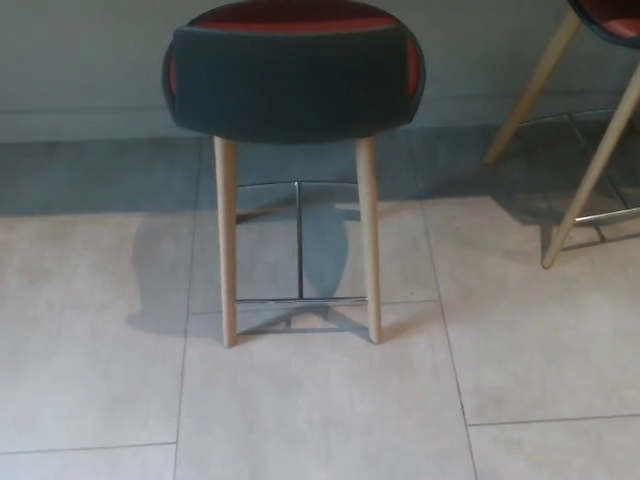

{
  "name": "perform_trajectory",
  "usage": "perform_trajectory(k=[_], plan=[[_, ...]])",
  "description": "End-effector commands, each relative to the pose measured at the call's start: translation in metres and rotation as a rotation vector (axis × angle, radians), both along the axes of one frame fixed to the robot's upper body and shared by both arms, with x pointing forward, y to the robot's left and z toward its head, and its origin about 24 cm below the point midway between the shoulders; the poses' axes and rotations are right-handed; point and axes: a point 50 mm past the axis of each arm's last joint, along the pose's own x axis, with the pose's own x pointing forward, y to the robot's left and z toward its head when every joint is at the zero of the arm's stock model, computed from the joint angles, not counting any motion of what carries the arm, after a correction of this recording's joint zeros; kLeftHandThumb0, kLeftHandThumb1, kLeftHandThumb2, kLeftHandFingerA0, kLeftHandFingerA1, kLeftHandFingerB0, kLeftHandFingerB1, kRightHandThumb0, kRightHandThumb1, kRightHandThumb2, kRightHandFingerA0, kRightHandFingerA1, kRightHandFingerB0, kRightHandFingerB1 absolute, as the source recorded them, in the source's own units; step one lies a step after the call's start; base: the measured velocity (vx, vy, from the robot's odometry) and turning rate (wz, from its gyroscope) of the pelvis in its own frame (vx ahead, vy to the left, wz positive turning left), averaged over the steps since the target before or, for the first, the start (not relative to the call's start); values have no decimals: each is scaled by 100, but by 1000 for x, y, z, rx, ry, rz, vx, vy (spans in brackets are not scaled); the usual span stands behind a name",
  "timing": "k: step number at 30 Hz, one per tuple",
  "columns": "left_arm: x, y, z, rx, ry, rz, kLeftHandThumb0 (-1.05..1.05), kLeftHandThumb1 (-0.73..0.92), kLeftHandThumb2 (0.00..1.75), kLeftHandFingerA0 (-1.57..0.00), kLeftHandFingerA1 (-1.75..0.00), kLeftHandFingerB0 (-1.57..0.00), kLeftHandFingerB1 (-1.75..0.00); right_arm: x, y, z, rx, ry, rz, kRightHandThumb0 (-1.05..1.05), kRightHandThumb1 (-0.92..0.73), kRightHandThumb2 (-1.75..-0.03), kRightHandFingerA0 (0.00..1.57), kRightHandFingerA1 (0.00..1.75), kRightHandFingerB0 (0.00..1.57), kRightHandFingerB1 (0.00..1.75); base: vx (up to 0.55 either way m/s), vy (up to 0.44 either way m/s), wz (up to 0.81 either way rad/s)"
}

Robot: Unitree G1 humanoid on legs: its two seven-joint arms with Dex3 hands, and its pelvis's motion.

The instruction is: The robot walks towards a chair and uses both its hands to grab it and push it away from itself

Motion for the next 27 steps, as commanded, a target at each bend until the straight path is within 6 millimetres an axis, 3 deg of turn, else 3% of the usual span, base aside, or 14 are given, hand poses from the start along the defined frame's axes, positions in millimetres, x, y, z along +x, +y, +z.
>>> perform_trajectory(k=[1, 5, 6, 10, 11, 14, 15, 16, 23, 24, 26, 27], plan=[[11, 10, 7, 24, -90, 0, -57, 45, 79, -50, -60, -31, -47, 1, -10, 8, -6, -65, -14, -85, -50, -87, 8, 24, 6, 14, 0, 0, 0], [11, 10, 7, 24, -95, 3, -57, 45, 79, -50, -60, -31, -47, 1, -10, 8, -4, -69, -17, -85, -50, -87, 8, 24, 6, 14, 0, 0, 0], [11, 12, 10, 20, -128, 3, -53, 56, 57, -47, -49, -37, -36, 1, -15, 10, -1, -79, -38, -79, -49, -88, 1, 21, 0, 18, 0, 0, 0], [16, 15, 13, 14, -207, 44, -51, 54, 56, -47, -52, -37, -38, 6, -17, 13, 4, -107, -58, -79, -49, -91, 2, 21, 0, 24, 0, 0, 0], [22, 16, 16, 11, -285, 71, -56, 45, 79, -46, -63, -32, -50, 8, -17, 14, 7, -116, -62, -82, -52, -92, 6, 12, 1, 25, 0, 0, 0], [31, 20, 20, 20, -341, 83, -57, 46, 80, -45, -60, -33, -49, 15, -16, 15, -25, -122, -26, -78, -49, -91, 3, 22, 0, 25, 0, 0, 0], [34, 21, 21, 21, -353, 89, -52, 57, 57, -48, -51, -37, -38, 15, -16, 15, -23, -126, -28, -74, -62, -62, 0, 31, 0, 20, 0, 0, 0], [37, 22, 22, 25, -362, 78, -52, 56, 57, -49, -53, -36, -38, 16, -16, 15, -28, -127, -21, -78, -49, -91, 0, 24, 0, 23, 0, 0, 0], [50, 28, 28, 42, -373, 11, -49, 57, 57, -52, -56, -37, -38, 18, -18, 18, -20, -155, -21, -82, -51, -90, 0, 17, 0, 19, 0, 0, 0], [50, 29, 28, 48, -356, 9, -57, 46, 78, -50, -60, -33, -47, 18, -19, 19, -28, -156, -9, -84, -52, -92, 0, 19, 0, 17, 0, 0, 0], [51, 31, 28, 47, -349, 5, -56, 46, 78, -49, -60, -33, -47, 19, -21, 20, -31, -156, -16, -82, -51, -91, 1, 19, 0, 19, 0, 0, 0], [51, 31, 29, 43, -347, -6, -50, 56, 57, -51, -51, -39, -35, 21, -22, 22, -29, -165, -24, -81, -50, -89, 3, 20, 2, 19, 0, 0, 0]])
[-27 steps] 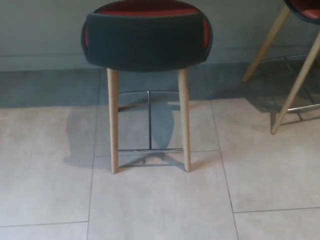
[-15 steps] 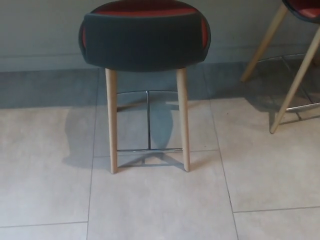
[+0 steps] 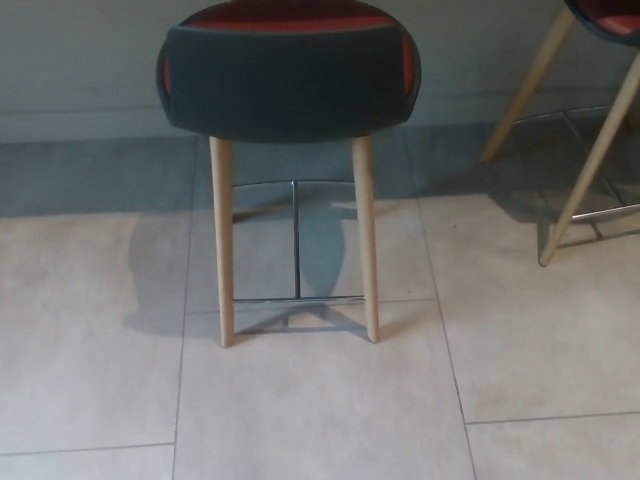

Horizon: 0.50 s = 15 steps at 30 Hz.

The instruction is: The robot walks towards a chair and uses both its hands to grab it and push it away from itself

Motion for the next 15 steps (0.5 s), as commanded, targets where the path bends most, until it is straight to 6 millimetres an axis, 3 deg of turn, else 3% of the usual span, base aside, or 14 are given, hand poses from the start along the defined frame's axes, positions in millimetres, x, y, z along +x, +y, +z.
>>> perform_trajectory(k=[1, 9, 14, 15], plan=[[5, 9, 8, 27, -24, -51, -49, 56, 57, -51, -51, -39, -35, 4, -10, 9, -22, -39, -7, -80, -50, -89, 0, 21, 0, 20, 0, 0, 0], [5, 10, 9, 3, -53, -33, -50, 53, 56, -49, -54, -34, -37, 8, -11, 10, -46, -40, 7, -84, -50, -86, 9, 19, 7, 15, 33, 32, 4], [14, 9, 10, -15, -92, -29, -52, 54, 56, -50, -52, -32, -36, 11, -11, 12, -31, -85, -17, -76, -45, -84, 5, 24, 3, 18, 84, 206, -10], [15, 9, 10, -16, -90, -39, -53, 56, 57, -50, -53, -33, -37, 13, -11, 13, -39, -91, -16, -66, -52, -68, 1, 33, 0, 15, 207, 323, -27]])
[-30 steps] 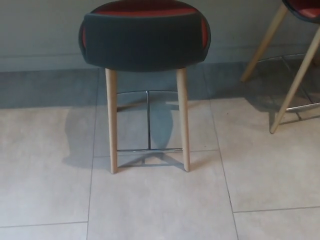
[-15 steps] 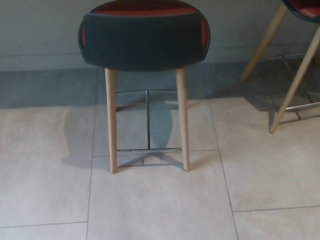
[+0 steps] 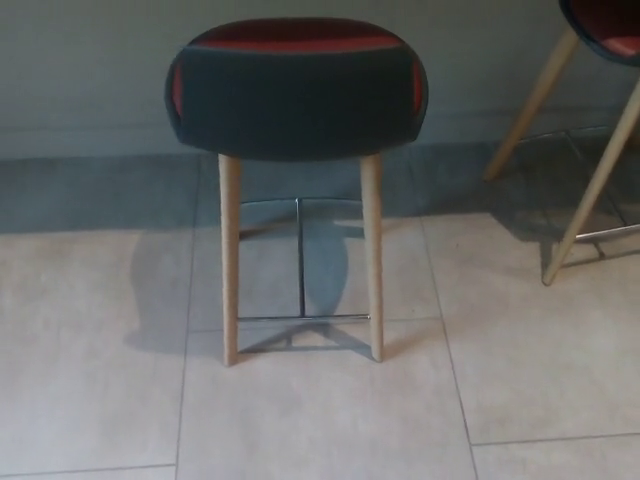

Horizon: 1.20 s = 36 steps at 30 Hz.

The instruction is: The robot walks towards a chair and uses both its hands to grab it and push it away from itself

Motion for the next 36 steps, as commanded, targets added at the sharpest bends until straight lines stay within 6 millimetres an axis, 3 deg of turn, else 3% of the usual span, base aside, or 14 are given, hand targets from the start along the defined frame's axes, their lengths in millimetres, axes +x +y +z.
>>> perform_trajectory(k=[1, 9, 12, 14, 18, 21, 26, 36], plan=[[16, 5, 6, -2, -73, -28, -53, 54, 56, -48, -52, -32, -36, 8, -3, 6, -13, -65, -11, -79, -48, -87, 6, 27, 0, 16, 350, 484, -2], [13, 2, 4, -11, -66, -18, -50, 53, 56, -46, -54, -35, -38, 12, -3, 7, -22, -56, 0, -80, -48, -86, 6, 29, 0, 15, 259, 171, -2], [11, 2, 4, -12, -59, -20, -49, 53, 55, -48, -55, -34, -38, 11, -3, 6, -6, -69, -12, -76, -46, -86, 4, 31, 0, 18, 283, -74, 13], [10, 2, 3, -11, -53, -16, -50, 52, 56, -50, -55, -34, -37, 11, -2, 7, 3, -78, -19, -80, -47, -88, 2, 22, 0, 17, 288, -141, 11], [9, 2, 3, -5, -46, -19, -51, 53, 56, -49, -54, -34, -37, 11, -2, 7, -11, -81, -13, -74, -45, -87, 2, 29, 0, 21, 391, -203, -16], [8, 1, 3, 0, -37, -30, -52, 55, 56, -48, -54, -34, -37, 10, -3, 7, -23, -72, 3, -80, -48, -88, 0, 21, 0, 16, 449, -181, 5], [7, 0, 1, -1, -27, -24, -53, 55, 57, -48, -55, -35, -38, 9, -3, 6, -15, -75, -15, -78, -47, -86, 0, 22, 0, 16, 285, -49, -10], [-1, 1, 0, -21, -19, 10, -52, 52, 56, -47, -55, -34, -38, 6, -2, 5, -17, -63, -16, -75, -46, -85, 0, 24, 0, 18, 306, 172, -17]])
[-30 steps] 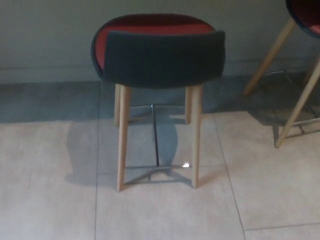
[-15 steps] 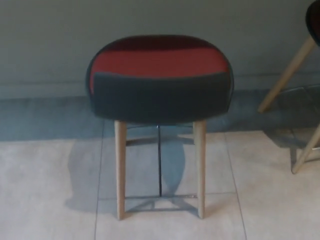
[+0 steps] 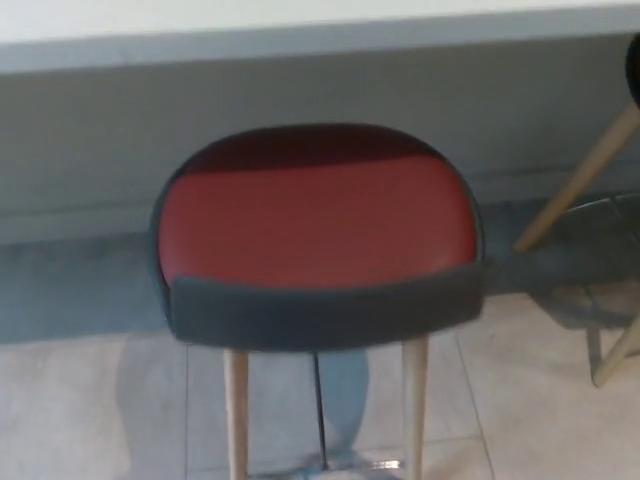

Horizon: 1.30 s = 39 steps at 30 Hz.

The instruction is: The robot walks towards a chair and uses both its hands to grab it and push it away from itself

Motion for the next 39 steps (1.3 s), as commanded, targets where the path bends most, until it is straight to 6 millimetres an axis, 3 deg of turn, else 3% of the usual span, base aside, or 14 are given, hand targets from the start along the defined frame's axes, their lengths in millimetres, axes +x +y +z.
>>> perform_trajectory(k=[1, 23, 24, 34, 39], plan=[[-10, 3, 1, 2, 9, 16, -53, 52, 56, -45, -55, -34, -38, -5, -4, 1, -17, 5, -1, -77, -46, -85, 0, 24, 0, 18, 213, 128, 3], [-13, 4, 0, -1, 27, 30, -53, 54, 56, -44, -53, -35, -38, -2, -4, 2, -6, 0, 1, -72, -45, -87, 1, 25, 0, 25, 140, -37, 0], [-13, 4, 1, 0, 20, 32, -54, 54, 56, -45, -54, -35, -38, -2, -3, 2, -21, 3, 16, -76, -46, -84, 3, 23, 1, 18, 74, 128, -6], [-5, 3, 2, 23, 10, 4, -55, 54, 56, -49, -53, -36, -37, 4, 1, 1, 2, -17, 21, -74, -46, -88, 1, 25, 0, 24, 128, 139, 1], [-10, 3, 2, 12, 11, 15, -49, 53, 56, -49, -53, -34, -37, 4, 2, 1, -2, -16, 22, -76, -46, -85, 0, 24, 0, 17, 35, 0, 2]])
